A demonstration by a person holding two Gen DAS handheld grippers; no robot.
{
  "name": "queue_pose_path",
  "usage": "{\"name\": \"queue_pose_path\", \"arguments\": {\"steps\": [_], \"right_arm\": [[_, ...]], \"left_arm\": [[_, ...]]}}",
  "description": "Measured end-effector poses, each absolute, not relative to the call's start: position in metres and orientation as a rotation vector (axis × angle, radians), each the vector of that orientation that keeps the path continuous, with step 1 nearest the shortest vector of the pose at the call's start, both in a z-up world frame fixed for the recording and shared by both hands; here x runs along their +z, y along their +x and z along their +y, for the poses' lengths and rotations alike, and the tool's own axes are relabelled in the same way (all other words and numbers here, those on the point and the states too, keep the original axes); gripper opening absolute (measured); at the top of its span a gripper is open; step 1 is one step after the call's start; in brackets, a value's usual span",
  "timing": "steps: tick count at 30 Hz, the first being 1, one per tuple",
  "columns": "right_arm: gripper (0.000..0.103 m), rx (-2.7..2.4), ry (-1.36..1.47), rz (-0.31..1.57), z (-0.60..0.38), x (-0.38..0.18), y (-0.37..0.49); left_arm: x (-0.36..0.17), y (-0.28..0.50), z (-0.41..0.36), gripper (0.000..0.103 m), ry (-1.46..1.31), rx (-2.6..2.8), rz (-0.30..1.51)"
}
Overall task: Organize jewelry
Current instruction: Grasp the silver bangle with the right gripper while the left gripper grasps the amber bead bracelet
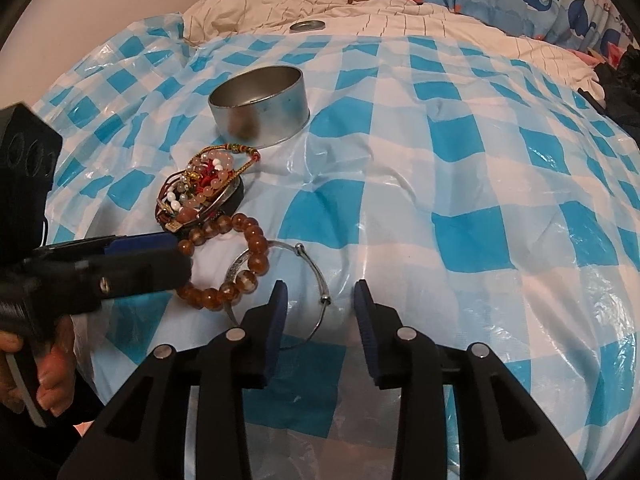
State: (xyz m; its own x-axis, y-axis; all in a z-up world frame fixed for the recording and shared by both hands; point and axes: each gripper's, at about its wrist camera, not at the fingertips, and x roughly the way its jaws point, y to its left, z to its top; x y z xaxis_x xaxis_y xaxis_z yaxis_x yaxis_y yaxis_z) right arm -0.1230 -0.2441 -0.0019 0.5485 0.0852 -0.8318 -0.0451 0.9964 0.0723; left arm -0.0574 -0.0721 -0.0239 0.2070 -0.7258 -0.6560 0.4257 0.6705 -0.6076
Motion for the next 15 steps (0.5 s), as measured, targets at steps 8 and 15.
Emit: {"name": "queue_pose_path", "arguments": {"steps": [8,15], "right_arm": [[0.035,0.074,0.046,0.989,-0.245,-0.003,-0.123],[0.036,0.072,0.039,0.990,-0.246,-0.004,-0.121]], "left_arm": [[-0.024,-0.066,-0.081,0.073,-0.357,-0.798,1.143],[-0.039,-0.042,-0.071,0.072,-0.477,-0.769,1.176]]}}
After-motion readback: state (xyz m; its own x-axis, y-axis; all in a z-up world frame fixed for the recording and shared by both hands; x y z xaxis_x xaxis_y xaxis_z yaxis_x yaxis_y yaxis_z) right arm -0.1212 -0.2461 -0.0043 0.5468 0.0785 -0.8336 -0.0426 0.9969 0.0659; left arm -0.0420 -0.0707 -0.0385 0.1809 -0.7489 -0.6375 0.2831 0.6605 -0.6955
